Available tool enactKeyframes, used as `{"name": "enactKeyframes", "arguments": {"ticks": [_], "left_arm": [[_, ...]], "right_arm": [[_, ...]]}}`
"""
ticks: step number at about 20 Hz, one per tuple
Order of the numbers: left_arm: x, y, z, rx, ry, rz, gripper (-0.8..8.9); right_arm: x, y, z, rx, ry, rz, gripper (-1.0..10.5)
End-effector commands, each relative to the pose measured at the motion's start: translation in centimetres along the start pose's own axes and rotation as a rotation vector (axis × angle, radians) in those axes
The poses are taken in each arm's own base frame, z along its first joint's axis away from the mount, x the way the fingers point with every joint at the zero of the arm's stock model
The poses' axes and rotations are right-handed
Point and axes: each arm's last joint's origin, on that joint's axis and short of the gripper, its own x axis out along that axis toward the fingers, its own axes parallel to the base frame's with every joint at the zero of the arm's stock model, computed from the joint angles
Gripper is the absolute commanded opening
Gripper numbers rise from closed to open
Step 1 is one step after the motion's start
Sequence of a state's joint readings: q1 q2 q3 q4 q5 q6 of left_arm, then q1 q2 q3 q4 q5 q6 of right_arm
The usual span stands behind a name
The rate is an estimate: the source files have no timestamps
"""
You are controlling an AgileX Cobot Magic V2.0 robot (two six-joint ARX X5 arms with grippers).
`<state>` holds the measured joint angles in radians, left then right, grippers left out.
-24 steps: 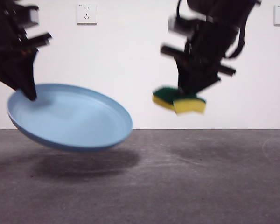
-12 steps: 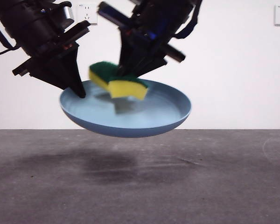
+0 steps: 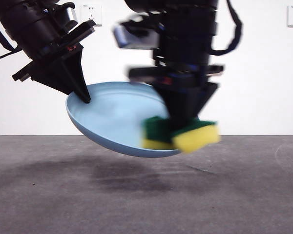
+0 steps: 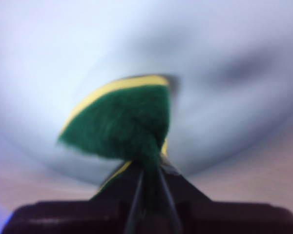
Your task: Pick up the plate,pick up the cloth,clean the plate with the cloth
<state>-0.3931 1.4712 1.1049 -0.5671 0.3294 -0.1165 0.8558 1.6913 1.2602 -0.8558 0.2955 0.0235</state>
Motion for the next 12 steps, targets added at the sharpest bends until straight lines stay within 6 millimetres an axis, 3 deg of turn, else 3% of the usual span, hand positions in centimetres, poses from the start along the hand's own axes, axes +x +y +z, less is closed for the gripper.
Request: {"name": "enactKeyframes", "arguments": {"ticks": [1, 4, 6, 9, 12], "left_arm": [[0.1, -0.3, -0.3, -0.004, 0.033, -0.077, -0.08], [0.2, -0.7, -0.5, 0.013, 0.050, -0.103, -0.08], [0.3, -1.1, -0.5, 0.023, 0.052, -0.111, -0.08], [0.5, -1.8, -0.2, 0.051, 0.011, -0.127, -0.08], [0.4, -2.0, 0.7, 0.027, -0.072, -0.139, -0.08]], "right_arm": [[0.2, -1.6, 0.1, 0.006, -0.012, -0.184, -0.1], [0.3, -3.1, 0.9, 0.085, -0.097, -0.213, -0.1], [0.5, -4.2, 2.1, 0.175, -0.227, -0.131, -0.1], [0.4, -4.3, 3.6, 0.224, -0.389, 0.149, -0.1], [0.5, -3.3, 4.0, 0.229, -0.408, 0.421, -0.1]]}}
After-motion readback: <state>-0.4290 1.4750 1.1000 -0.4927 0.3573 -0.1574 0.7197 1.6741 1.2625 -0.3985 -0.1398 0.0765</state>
